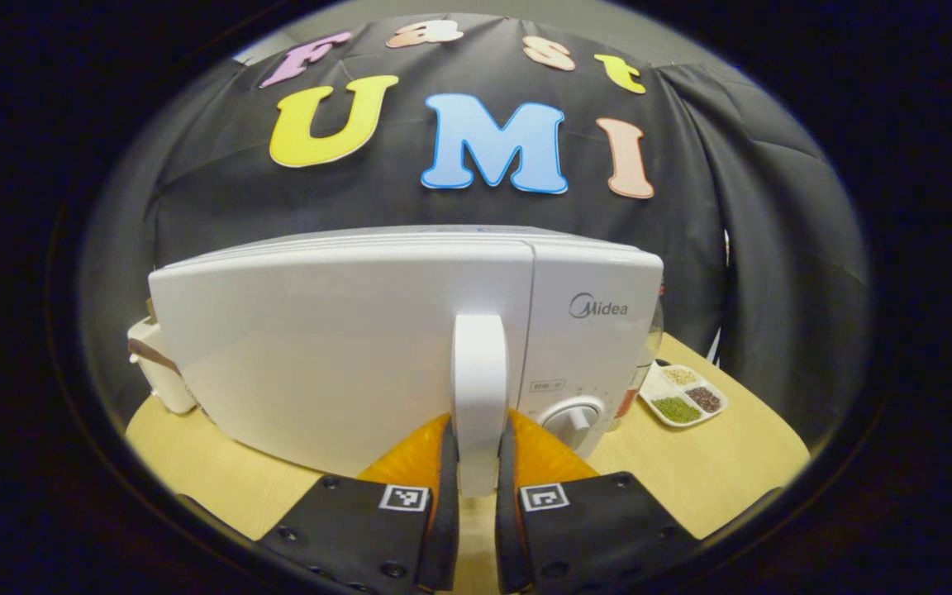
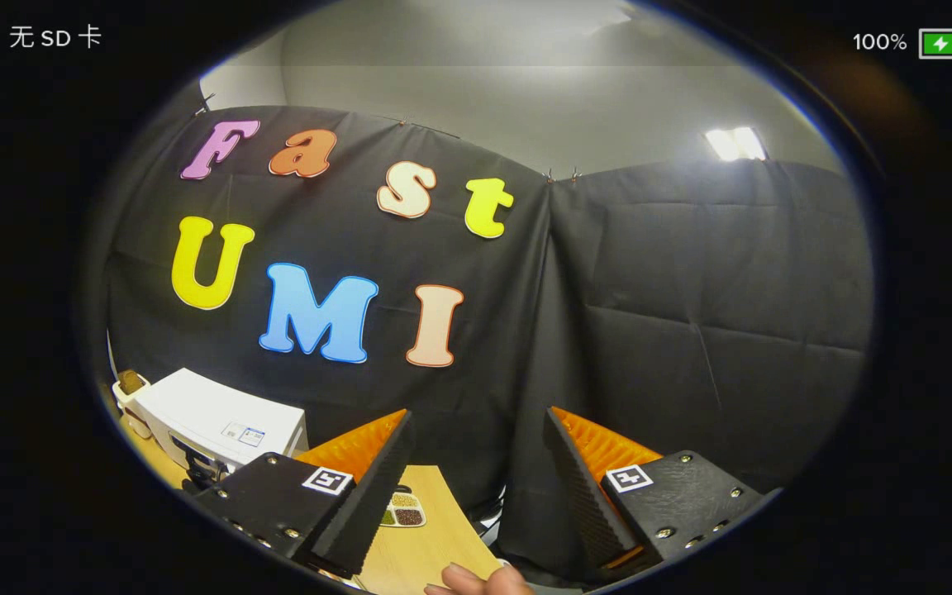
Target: Open the microwave oven with the left hand, put the food in, and close the microwave oven.
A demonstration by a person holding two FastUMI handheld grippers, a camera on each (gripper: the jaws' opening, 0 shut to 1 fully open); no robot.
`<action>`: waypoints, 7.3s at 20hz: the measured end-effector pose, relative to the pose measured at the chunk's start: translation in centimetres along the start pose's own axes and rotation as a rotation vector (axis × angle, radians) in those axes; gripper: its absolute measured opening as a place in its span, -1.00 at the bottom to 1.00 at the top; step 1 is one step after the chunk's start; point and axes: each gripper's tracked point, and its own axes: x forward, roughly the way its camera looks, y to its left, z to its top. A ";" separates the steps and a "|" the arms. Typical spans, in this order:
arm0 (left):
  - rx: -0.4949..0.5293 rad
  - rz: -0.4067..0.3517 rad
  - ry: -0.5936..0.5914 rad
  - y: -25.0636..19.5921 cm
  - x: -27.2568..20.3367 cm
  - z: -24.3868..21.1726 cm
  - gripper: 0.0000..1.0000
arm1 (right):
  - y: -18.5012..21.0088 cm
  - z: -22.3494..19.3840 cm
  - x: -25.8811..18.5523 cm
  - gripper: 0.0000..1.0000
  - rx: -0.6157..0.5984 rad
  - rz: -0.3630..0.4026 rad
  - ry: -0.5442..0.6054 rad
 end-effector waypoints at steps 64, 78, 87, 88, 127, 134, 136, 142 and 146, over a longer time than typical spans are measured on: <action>-0.188 0.428 -0.133 18.2 -50.7 2.7 0.66 | 6.2 -5.5 -6.7 0.91 0.210 0.606 0.011; -0.035 0.301 -0.326 15.0 -56.2 13.5 0.75 | 19.9 -26.5 -9.8 0.92 0.115 0.660 0.491; -0.092 0.287 -0.295 18.9 -55.0 12.4 0.53 | 25.4 -42.3 -12.6 0.93 0.010 0.645 0.886; -0.106 0.310 -0.287 19.3 -55.0 12.2 0.65 | 25.6 -43.2 -12.7 0.93 -0.016 0.650 0.898; -0.066 0.201 -0.309 23.6 -56.1 15.7 0.53 | 44.6 -30.9 -8.9 0.17 0.446 0.599 0.790; -0.195 0.277 -0.253 26.1 -54.3 14.6 0.53 | 53.3 -30.5 -4.1 0.16 0.571 0.606 0.749; -0.213 0.322 -0.211 26.4 -54.0 13.5 0.53 | 55.6 -31.0 -2.3 0.17 0.605 0.606 0.730; -0.192 0.437 -0.108 26.8 -53.4 12.0 0.64 | 60.0 -32.0 2.0 0.16 0.649 0.591 0.572; -0.202 0.468 -0.066 26.9 -53.1 11.3 0.59 | 61.4 -33.2 5.1 0.16 0.727 0.544 0.573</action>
